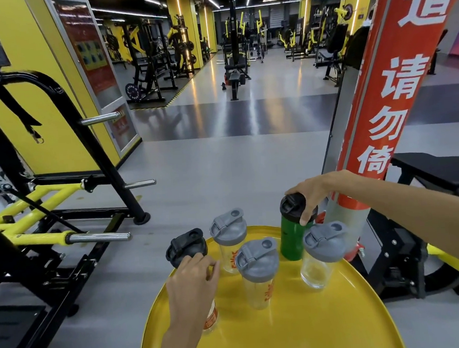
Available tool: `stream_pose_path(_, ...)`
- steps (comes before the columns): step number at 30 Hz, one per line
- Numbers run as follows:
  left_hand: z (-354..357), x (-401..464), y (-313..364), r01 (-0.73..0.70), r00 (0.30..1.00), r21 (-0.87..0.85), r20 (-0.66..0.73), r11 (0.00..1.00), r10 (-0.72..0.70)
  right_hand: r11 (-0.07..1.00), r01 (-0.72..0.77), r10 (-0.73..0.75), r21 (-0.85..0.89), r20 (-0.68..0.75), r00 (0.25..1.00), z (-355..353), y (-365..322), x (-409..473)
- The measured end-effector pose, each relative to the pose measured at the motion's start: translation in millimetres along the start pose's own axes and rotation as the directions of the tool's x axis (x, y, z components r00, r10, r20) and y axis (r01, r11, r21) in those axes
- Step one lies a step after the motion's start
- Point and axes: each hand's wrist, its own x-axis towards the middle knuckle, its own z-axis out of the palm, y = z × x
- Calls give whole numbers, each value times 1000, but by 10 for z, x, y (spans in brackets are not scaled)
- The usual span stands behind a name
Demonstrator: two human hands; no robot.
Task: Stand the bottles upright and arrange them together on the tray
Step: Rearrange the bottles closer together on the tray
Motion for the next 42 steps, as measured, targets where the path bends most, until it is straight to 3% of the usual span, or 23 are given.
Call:
stream_pose_path(2,-21,11,11,0,1000,-4,8,1000,0,998,-28,27,57,21,999,-18,30,72)
stream_pose_path(4,-35,15,14,0,1000,-7,12,1000,0,1000,-16,16,-14,-18,1000,-69,-67,102)
stream_pose_path(6,-41,10,17,5,1000,-11,17,1000,-5,988,83,-100,-131,-130,986,-125,-215,103)
stream_pose_path(9,-53,5,24,18,1000,-22,24,1000,-17,953,286,-303,-101,-278,912,-75,-614,174)
stream_pose_path(13,-83,6,33,19,999,-25,41,1000,-18,892,451,-446,-34,-225,866,81,-1196,361)
stream_pose_path(17,-106,3,28,14,999,-25,49,1000,-13,920,388,-391,-55,-132,911,281,-1549,560)
stream_pose_path(20,-120,2,40,6,999,-12,50,1000,-5,937,321,-341,-136,-172,924,357,-1615,675)
stream_pose_path(24,-135,-8,59,3,1000,2,30,1000,-3,943,309,-330,-120,-250,910,346,-1629,693)
stream_pose_path(35,-80,5,36,38,998,-8,43,999,-38,969,244,-240,-29,-337,911,175,-1131,611)
stream_pose_path(42,-69,20,30,15,999,-14,29,1000,-15,972,232,-232,-35,-280,932,207,-900,576)
